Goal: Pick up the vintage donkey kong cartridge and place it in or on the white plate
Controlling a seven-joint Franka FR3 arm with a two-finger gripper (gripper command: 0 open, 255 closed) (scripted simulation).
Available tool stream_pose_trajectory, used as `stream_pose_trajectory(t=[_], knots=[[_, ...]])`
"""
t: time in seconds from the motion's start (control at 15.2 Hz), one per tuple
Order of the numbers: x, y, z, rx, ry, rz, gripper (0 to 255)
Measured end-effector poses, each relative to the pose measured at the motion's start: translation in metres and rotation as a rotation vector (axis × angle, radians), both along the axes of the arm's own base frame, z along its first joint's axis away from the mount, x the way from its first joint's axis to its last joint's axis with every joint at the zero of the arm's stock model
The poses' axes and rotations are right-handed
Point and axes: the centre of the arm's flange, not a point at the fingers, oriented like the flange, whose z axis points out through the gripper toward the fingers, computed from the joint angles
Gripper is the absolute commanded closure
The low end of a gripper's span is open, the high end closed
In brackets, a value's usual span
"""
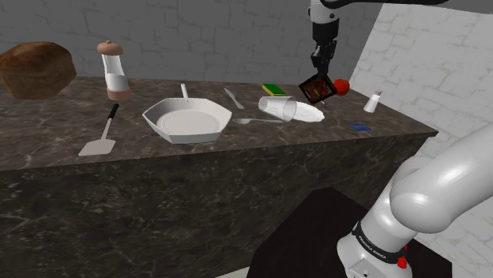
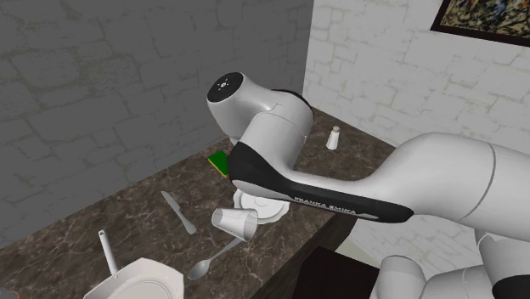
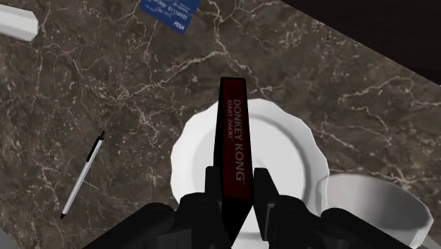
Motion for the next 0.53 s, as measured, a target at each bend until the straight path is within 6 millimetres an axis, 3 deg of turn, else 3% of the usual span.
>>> stream_pose_trajectory(t=[0.53], knots=[[0.0, 0.001, -0.041, 0.0, 0.0, 0.0, 255]])
